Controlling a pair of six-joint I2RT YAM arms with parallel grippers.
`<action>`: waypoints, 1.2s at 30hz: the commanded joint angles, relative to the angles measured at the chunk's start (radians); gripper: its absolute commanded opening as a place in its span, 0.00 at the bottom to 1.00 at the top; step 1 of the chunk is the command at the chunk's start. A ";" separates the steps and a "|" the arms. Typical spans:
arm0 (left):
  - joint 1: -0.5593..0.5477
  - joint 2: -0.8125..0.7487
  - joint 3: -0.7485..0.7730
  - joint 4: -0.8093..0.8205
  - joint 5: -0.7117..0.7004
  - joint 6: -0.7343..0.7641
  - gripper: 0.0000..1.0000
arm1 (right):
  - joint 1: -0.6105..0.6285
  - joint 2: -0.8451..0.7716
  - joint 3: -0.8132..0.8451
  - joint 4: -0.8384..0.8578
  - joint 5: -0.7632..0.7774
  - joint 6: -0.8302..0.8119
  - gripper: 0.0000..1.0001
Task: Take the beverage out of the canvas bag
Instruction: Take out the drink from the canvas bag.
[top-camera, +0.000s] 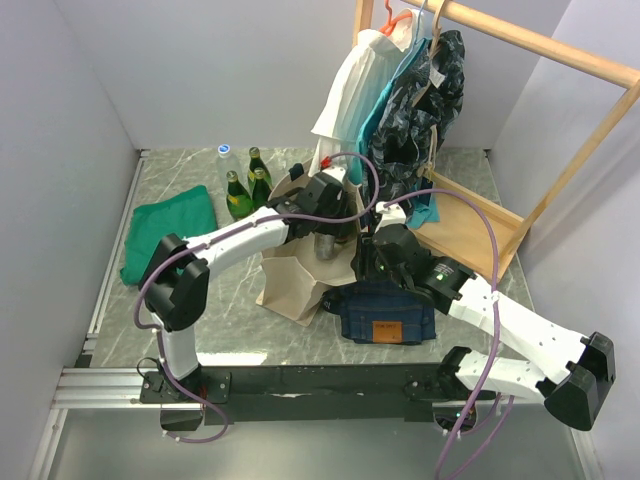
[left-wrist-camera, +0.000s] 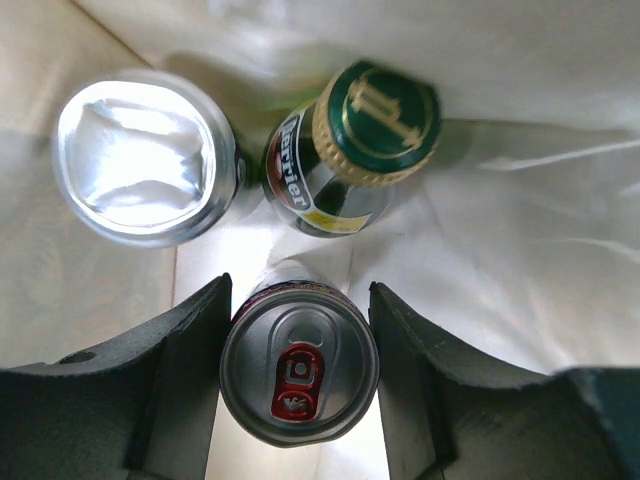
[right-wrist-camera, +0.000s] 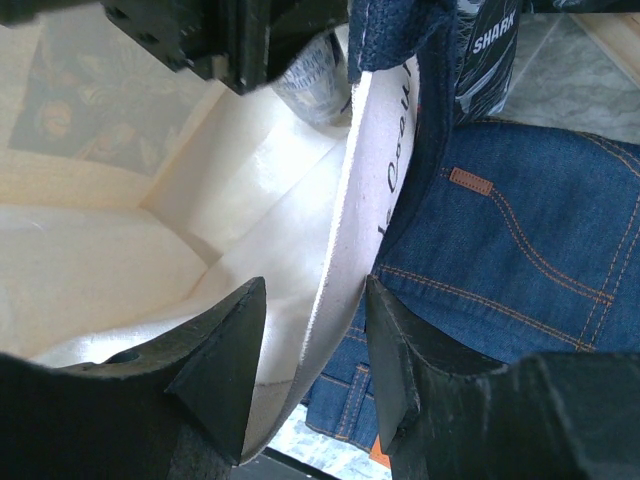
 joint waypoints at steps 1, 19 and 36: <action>0.001 -0.096 0.086 0.007 0.019 0.047 0.01 | -0.005 -0.005 0.041 0.006 0.024 -0.005 0.51; 0.001 -0.199 0.082 -0.011 0.052 0.087 0.01 | -0.005 -0.021 0.028 0.009 0.020 0.007 0.51; 0.001 -0.257 0.068 -0.025 0.035 0.076 0.01 | -0.005 -0.067 0.016 -0.002 0.037 0.006 0.51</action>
